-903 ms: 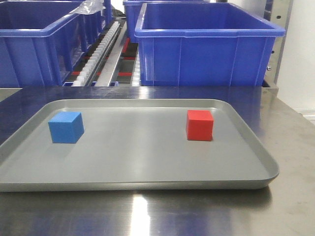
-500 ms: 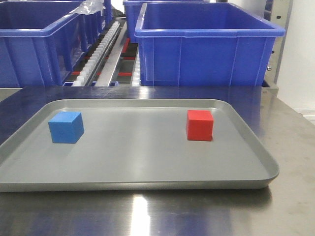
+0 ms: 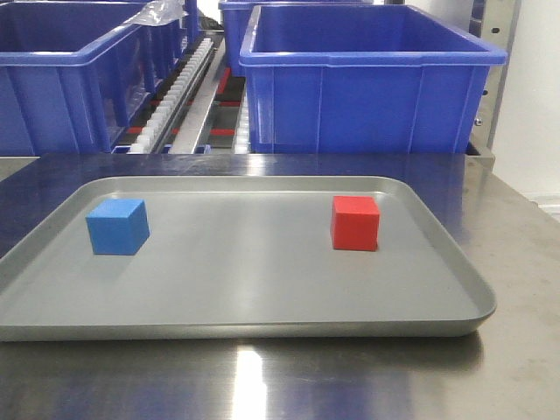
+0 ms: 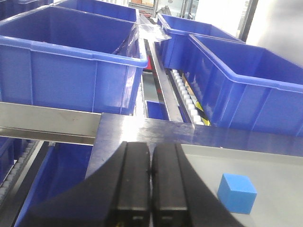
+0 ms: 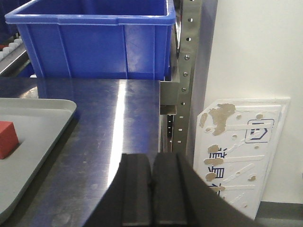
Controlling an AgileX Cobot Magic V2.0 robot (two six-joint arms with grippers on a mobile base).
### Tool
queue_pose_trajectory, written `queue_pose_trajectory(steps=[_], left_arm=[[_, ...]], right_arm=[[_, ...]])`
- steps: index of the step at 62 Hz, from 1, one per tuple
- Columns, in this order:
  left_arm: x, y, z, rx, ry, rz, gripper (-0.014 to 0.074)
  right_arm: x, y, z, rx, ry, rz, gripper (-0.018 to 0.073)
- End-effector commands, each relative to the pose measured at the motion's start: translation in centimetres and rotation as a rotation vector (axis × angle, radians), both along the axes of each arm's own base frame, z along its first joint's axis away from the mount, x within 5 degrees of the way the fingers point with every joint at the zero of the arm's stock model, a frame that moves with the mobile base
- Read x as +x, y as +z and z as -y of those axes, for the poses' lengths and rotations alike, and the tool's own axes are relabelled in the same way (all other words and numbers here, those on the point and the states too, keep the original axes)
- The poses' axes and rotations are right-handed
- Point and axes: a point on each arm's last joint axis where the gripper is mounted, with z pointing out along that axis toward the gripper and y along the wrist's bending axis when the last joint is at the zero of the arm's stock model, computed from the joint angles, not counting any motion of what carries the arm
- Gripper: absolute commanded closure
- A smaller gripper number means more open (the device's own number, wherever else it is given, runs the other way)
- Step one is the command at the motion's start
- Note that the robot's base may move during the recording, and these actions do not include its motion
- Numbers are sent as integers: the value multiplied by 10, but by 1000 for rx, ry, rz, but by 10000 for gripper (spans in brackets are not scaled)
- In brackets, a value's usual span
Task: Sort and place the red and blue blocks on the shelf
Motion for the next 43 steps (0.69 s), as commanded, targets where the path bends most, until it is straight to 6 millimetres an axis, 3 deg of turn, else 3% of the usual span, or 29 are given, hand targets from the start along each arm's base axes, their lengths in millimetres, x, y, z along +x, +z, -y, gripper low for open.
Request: queue_pose_trajectory(steps=[1, 43], left_arm=[[-1, 0, 0, -18, -5, 80, 467], [-1, 0, 0, -18, -5, 80, 467]], right_arm=[[-2, 16, 0, -11, -5, 132, 492], [-2, 19, 0, -9, -4, 165, 492]])
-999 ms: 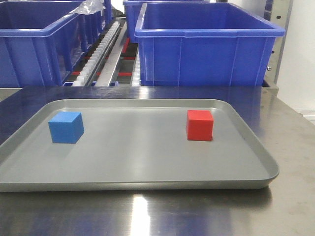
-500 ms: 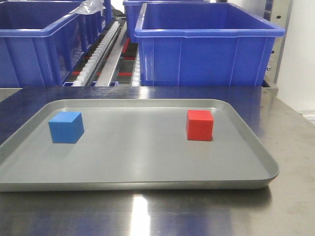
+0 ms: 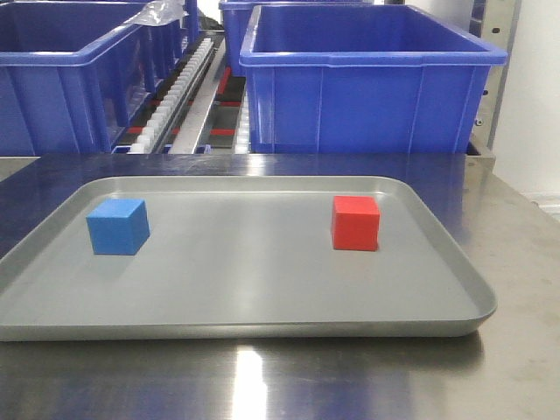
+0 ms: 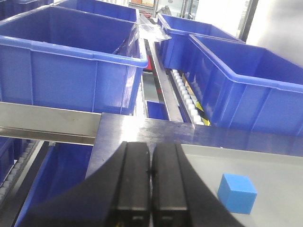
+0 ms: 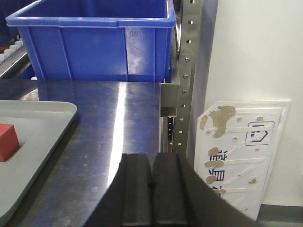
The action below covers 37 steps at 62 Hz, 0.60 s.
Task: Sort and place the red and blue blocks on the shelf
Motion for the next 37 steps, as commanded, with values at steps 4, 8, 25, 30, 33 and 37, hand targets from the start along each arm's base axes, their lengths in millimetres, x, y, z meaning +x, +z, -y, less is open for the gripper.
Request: queue_pose_trajectory(steps=[4, 8, 25, 30, 33, 37], left_arm=[[-1, 0, 0, -18, -5, 80, 467], [-1, 0, 0, -18, -5, 80, 467], [-1, 0, 0, -18, -5, 80, 467], [-1, 0, 0, -18, -5, 80, 467], [-1, 0, 0, -18, -5, 80, 467], [-1, 0, 0, -18, -5, 80, 467]], right_arm=[[0, 19, 0, -9, -4, 148, 492], [7, 21, -1, -10, -1, 123, 492], [61, 66, -4, -17, 6, -8, 492], [83, 88, -6, -18, 5, -21, 492], [95, 94, -6, -20, 5, -50, 492], [111, 106, -7, -23, 4, -89, 492]])
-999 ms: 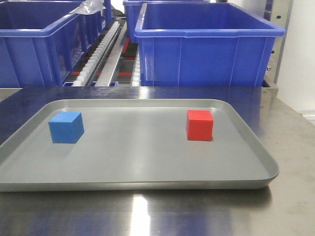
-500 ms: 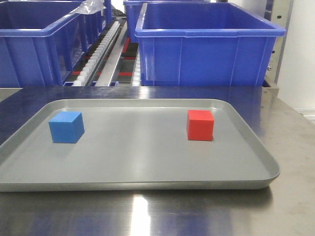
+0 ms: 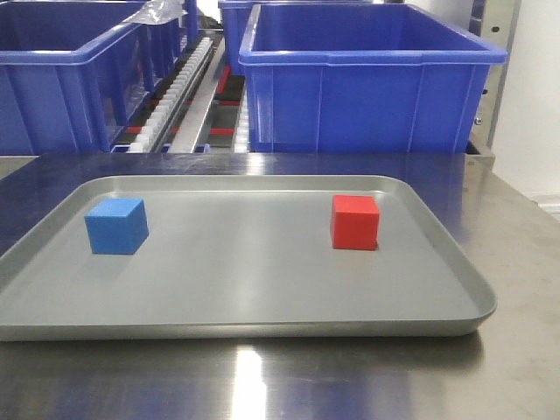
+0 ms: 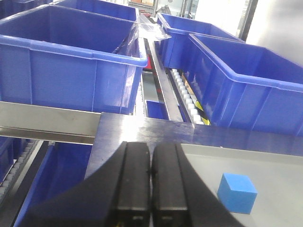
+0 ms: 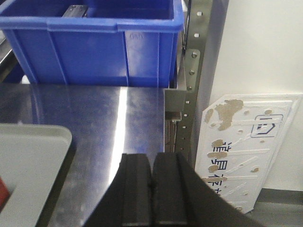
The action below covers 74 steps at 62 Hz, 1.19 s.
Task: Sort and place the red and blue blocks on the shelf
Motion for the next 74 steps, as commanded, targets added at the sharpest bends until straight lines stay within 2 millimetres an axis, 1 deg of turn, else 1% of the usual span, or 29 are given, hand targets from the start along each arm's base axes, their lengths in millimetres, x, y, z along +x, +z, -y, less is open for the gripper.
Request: queue_pose_trajectory(steps=[1, 5, 12, 15, 24, 34, 47, 51, 61, 63, 66, 74], left_arm=[[-1, 0, 0, -18, -5, 80, 467], [-1, 0, 0, -18, -5, 80, 467], [-1, 0, 0, -18, -5, 80, 467], [-1, 0, 0, -18, -5, 80, 467], [-1, 0, 0, -18, -5, 80, 467], [-1, 0, 0, -18, -5, 80, 467], [-1, 0, 0, -18, -5, 80, 467], [-1, 0, 0, -18, -5, 80, 467], [-1, 0, 0, -18, -5, 80, 467], [-1, 0, 0, -18, -5, 80, 467], [-1, 0, 0, -18, -5, 80, 467], [-1, 0, 0, -18, -5, 80, 467]], right_arm=[[23, 30, -1, -14, 0, 59, 492], [39, 36, -2, -19, -2, -28, 492], [62, 41, -2, -30, -7, -189, 492], [69, 41, -3, -35, -9, -255, 492], [86, 36, -3, -43, -11, -376, 492], [93, 29, -4, -46, -12, -433, 492], [92, 27, -4, -43, -12, -462, 476], [91, 25, -4, -35, -13, -479, 414], [89, 23, -6, 15, -13, -521, 121], [89, 23, -6, 26, -13, -526, 80], [89, 23, -7, 49, -13, -530, 51], [89, 27, -11, 121, -9, -535, 52]])
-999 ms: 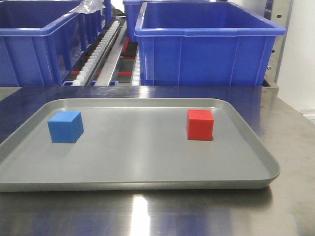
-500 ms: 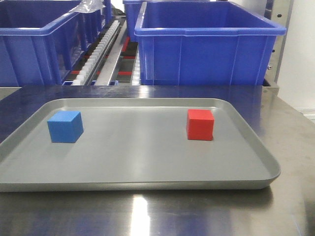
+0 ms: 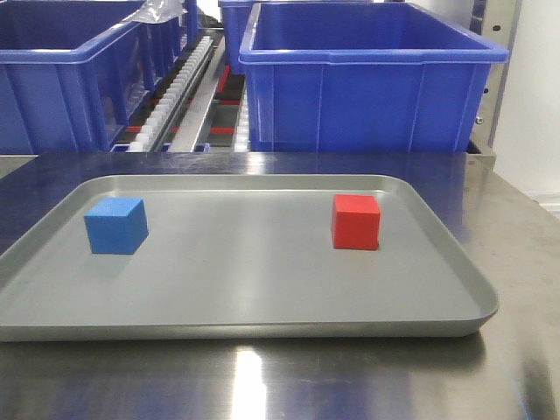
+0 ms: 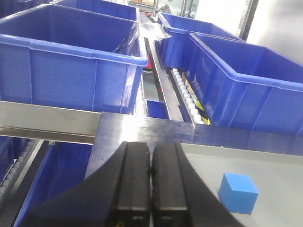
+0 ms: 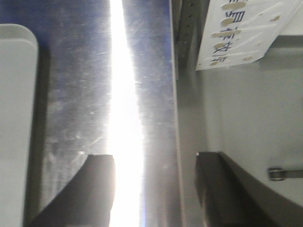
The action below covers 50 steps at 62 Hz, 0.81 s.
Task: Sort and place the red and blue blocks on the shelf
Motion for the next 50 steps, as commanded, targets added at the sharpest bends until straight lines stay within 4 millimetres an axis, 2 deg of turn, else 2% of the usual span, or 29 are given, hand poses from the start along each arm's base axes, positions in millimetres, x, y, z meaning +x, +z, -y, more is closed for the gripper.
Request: queue_pose_trajectory(steps=[1, 13, 22, 36, 50], left_arm=[[-1, 0, 0, -18, -5, 80, 467], [-1, 0, 0, -18, -5, 80, 467], [-1, 0, 0, -18, -5, 80, 467], [-1, 0, 0, -18, -5, 80, 467], [-1, 0, 0, -18, -5, 80, 467]], right_arm=[[5, 23, -2, 52, -16, 102, 52], [12, 36, -5, 102, -19, 89, 52], [24, 43, -19, 103, 37, 39, 52], [50, 45, -65, 102, 187, 3, 52], [71, 30, -118, 91, 324, -52, 52]])
